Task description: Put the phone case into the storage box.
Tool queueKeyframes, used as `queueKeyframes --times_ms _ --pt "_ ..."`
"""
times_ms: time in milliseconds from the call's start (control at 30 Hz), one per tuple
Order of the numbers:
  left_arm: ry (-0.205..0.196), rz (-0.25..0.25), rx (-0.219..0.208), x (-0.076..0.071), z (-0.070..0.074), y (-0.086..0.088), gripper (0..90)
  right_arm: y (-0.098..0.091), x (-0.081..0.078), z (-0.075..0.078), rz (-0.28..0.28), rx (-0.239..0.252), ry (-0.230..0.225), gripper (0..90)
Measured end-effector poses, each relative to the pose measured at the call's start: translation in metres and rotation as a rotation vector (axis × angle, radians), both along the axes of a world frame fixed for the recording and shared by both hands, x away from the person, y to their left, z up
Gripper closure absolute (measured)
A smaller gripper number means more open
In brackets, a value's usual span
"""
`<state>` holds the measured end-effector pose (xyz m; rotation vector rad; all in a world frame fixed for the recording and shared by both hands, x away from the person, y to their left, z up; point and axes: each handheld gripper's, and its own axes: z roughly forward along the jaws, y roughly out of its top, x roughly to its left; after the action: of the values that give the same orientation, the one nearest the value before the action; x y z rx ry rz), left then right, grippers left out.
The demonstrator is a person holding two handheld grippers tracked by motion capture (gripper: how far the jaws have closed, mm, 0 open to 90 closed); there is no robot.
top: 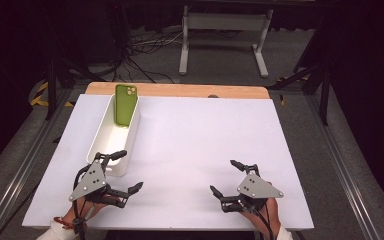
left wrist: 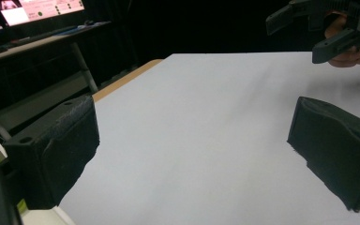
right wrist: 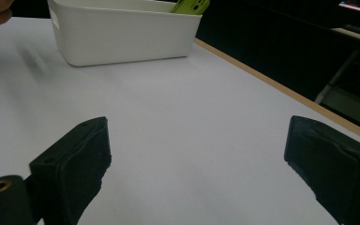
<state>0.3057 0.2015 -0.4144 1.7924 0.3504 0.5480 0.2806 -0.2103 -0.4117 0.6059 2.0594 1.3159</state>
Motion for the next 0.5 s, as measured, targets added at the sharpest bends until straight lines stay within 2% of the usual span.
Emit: queueKeyframes --times_ms 100,200,267,500 --pt "0.014 0.013 0.022 -0.0017 -0.0073 0.0017 3.6 0.0005 0.001 -0.0011 0.001 -0.002 0.012 8.3" --pt "0.014 0.013 0.031 -0.0026 -0.0087 0.0032 3.6 0.0001 0.0 -0.0012 0.004 0.0 0.011 8.3" --pt "-0.002 0.028 0.048 -0.005 -0.0088 0.0046 3.6 0.0001 -0.0002 -0.001 0.003 0.0 0.008 8.3" --pt "0.012 0.052 0.023 -0.0035 -0.008 0.0098 3.6 -0.0014 -0.0007 -0.0007 0.015 0.018 0.013 8.0"
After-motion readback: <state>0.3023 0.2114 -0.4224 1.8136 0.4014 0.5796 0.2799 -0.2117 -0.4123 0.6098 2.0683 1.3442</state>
